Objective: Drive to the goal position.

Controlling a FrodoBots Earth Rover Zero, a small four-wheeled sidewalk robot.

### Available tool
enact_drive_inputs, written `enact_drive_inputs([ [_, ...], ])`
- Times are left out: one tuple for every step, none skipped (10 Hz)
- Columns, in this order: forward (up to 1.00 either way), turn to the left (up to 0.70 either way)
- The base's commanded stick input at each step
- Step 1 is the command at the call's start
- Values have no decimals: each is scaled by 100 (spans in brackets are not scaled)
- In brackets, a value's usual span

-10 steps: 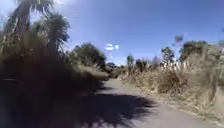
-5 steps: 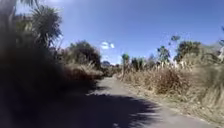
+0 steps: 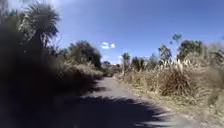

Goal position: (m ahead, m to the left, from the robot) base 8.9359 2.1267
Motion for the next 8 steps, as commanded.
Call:
enact_drive_inputs([
  [70, 0],
  [70, 0],
  [70, 0],
  [70, 0],
  [70, 0],
  [70, 0],
  [70, 0],
  [70, 0],
])
